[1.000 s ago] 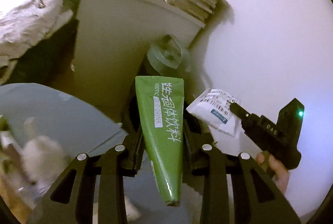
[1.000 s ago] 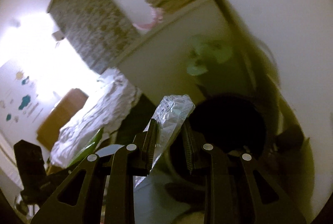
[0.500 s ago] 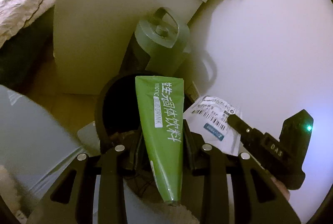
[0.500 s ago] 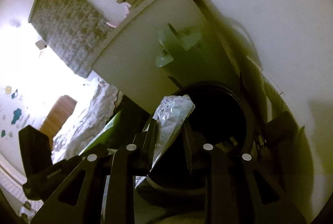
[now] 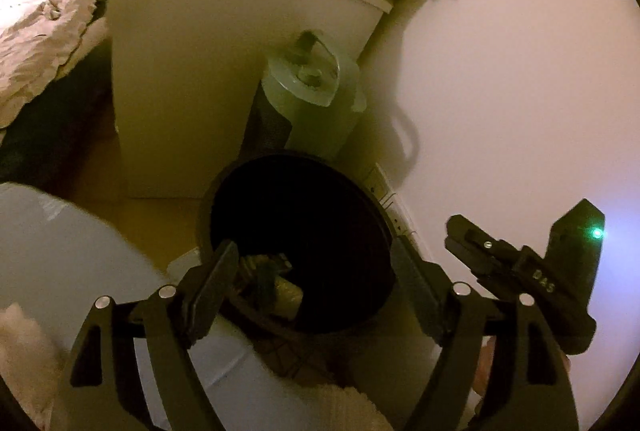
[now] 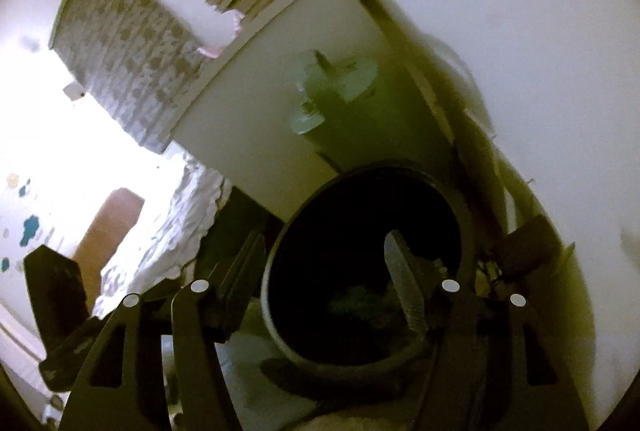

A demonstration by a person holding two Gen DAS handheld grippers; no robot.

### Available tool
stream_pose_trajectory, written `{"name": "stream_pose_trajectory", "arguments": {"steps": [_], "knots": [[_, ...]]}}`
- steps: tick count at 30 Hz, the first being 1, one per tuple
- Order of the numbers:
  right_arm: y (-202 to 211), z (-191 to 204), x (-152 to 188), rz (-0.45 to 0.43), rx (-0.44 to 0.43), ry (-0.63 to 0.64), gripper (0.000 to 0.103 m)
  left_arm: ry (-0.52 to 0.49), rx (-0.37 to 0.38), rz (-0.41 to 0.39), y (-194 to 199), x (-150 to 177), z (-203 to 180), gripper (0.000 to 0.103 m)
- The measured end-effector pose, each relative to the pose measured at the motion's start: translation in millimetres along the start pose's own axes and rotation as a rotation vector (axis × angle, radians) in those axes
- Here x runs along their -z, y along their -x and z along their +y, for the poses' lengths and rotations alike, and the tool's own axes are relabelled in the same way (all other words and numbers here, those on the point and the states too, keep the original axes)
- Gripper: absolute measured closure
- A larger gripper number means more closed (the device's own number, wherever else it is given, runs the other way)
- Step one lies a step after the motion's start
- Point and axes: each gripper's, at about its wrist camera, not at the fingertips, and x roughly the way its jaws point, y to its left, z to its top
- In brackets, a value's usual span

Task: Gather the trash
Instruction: 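Grasp the pink hair roller with the left gripper while the right grasps the white plush toy, then lift the pink roller and white plush toy off the table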

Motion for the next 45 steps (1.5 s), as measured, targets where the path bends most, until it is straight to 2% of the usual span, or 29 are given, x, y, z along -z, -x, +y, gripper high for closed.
{"name": "stream_pose_trajectory", "arguments": {"steps": [7,9,13,16,18,20,21,25,27,34,35,36,37,38,40,43,45], "knots": [[-12,66,25,0.099,-0.098,0.131,0.04,0.07,-0.063,-0.081,78,29,31,0.024],[-17,89,34,0.131,-0.126,0.175,0.036,0.105,-0.098,-0.108,106,41,50,0.024],[-34,142,59,0.216,-0.191,0.275,0.034,0.182,-0.201,-0.173,160,63,96,0.024],[-49,180,80,0.289,-0.229,0.349,0.032,0.283,-0.289,-0.21,201,81,151,0.024],[-61,203,93,0.341,-0.245,0.393,0.031,0.328,-0.345,-0.214,216,90,180,0.024],[-75,226,107,0.394,-0.263,0.436,0.027,0.376,-0.41,-0.196,229,100,215,0.024],[-81,235,112,0.415,-0.271,0.451,0.024,0.39,-0.422,-0.193,231,102,226,0.024],[-111,270,135,0.499,-0.26,0.514,0.024,0.428,-0.457,-0.163,236,112,274,0.025],[-123,278,143,0.528,-0.246,0.533,0.024,0.426,-0.454,-0.148,233,111,286,0.026],[-154,285,170,0.598,-0.187,0.602,0.024,0.354,-0.448,-0.067,207,107,302,0.046],[-154,285,170,0.598,-0.187,0.602,0.025,0.339,-0.456,-0.062,203,106,302,0.053],[-157,285,173,0.601,-0.175,0.61,0.033,0.328,-0.468,-0.056,200,105,301,0.057],[-158,284,174,0.605,-0.17,0.613,0.042,0.322,-0.481,-0.052,198,105,302,0.067],[-160,283,176,0.611,-0.161,0.618,0.046,0.318,-0.49,-0.05,197,105,303,0.071],[-158,281,178,0.611,-0.163,0.622,0.054,0.312,-0.495,-0.06,199,108,305,0.073],[-154,278,176,0.589,-0.18,0.609,0.058,0.317,-0.484,-0.078,206,113,305,0.074],[-147,275,171,0.563,-0.21,0.581,0.058,0.344,-0.45,-0.112,216,116,305,0.074]]}}
